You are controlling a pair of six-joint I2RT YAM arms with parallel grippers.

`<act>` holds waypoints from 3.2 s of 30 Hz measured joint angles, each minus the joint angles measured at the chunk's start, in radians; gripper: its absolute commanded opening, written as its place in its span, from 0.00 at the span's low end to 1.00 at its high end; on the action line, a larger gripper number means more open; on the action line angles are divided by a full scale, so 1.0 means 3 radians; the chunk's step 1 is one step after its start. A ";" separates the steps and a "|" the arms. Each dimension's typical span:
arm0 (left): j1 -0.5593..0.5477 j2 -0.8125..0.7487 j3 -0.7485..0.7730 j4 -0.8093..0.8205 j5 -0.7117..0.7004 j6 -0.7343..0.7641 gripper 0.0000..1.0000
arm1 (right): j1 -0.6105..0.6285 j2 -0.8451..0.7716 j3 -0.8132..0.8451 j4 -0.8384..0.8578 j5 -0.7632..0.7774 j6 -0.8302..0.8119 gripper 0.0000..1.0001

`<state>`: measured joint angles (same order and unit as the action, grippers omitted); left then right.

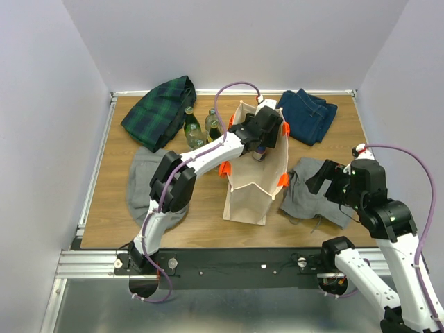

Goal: Take the beverage out of the canvas bag
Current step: Take out the drink from the canvas bag.

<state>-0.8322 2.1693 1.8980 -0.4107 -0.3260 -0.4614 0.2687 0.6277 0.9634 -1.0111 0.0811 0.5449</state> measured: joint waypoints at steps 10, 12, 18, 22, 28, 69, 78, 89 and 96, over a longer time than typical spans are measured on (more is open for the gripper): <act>0.0009 0.0027 0.0072 -0.0093 0.0001 0.0031 0.77 | 0.0000 0.0005 0.0000 0.0000 0.0013 0.0000 1.00; 0.0017 0.0027 0.0072 -0.0094 0.0001 0.0031 0.77 | 0.0000 0.0005 0.0000 0.0000 0.0014 0.0000 1.00; 0.0019 0.0027 0.0072 -0.0106 0.0001 0.0041 0.78 | 0.0000 0.0005 -0.0001 0.0000 0.0014 0.0000 1.00; 0.0019 0.0027 0.0072 -0.0107 0.0003 0.0041 0.75 | 0.0000 0.0005 0.0000 0.0000 0.0014 0.0000 1.00; 0.0019 0.0027 0.0067 -0.0089 0.0019 0.0042 0.65 | 0.0000 0.0005 0.0000 0.0000 0.0014 0.0000 1.00; 0.0019 0.0019 -0.0053 0.0031 0.0080 0.0015 0.44 | 0.0000 0.0017 -0.0001 0.0000 0.0014 -0.0001 1.00; 0.0019 0.0018 -0.0051 0.0027 0.0088 0.0017 0.00 | 0.0000 0.0004 -0.0001 0.0000 0.0014 0.0000 1.00; 0.0020 -0.0066 -0.0050 -0.0186 0.0169 0.0042 0.00 | 0.0000 -0.0005 -0.0010 0.0001 0.0014 0.0000 1.00; 0.0023 -0.0112 -0.0014 -0.0370 0.0209 0.0097 0.00 | 0.0000 -0.0032 -0.0019 0.0003 0.0014 0.0000 1.00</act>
<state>-0.8253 2.1357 1.8938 -0.5217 -0.2634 -0.4324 0.2687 0.6182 0.9577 -1.0103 0.0853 0.5449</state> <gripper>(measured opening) 0.634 0.998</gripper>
